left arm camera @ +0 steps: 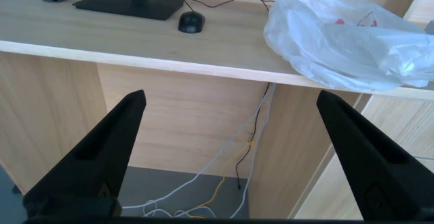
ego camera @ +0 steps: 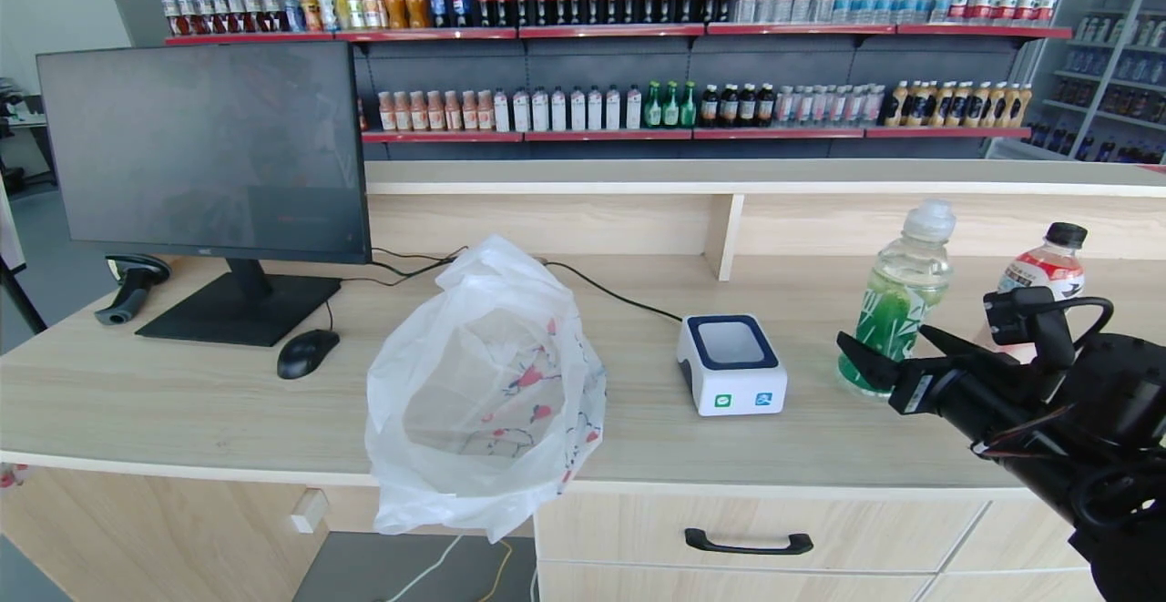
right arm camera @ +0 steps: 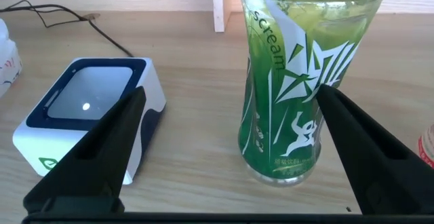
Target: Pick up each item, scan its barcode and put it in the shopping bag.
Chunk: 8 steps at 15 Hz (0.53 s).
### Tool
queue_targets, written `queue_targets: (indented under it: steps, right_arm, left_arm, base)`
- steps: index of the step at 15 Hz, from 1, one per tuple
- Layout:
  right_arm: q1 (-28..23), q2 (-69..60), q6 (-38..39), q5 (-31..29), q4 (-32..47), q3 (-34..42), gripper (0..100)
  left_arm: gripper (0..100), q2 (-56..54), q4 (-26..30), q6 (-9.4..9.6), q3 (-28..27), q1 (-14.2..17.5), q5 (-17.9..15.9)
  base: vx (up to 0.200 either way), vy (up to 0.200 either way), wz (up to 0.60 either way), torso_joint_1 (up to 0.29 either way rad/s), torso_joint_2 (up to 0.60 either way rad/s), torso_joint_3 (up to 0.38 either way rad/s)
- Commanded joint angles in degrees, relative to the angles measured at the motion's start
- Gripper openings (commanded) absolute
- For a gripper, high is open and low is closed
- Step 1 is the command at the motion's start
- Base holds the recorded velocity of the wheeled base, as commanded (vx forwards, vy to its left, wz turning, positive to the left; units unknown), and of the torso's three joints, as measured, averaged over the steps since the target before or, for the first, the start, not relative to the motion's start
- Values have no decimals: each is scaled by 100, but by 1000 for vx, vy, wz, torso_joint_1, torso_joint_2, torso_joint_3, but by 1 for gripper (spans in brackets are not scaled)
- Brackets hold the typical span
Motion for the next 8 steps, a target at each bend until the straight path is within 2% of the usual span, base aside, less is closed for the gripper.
queue_targets:
  steps: [1,8]
  right_arm:
    - [29,-27,-1,2,-8,9,100]
    - [161,43,26,2,-8,-44,100]
  left_arm:
    - [100,-2,-2,-2,0,-1,2]
    - [100,-2,-2,-2,0,-1,11]
  base:
    - [0,0,0,0,0,0]
    - [0,0,0,0,0,0]
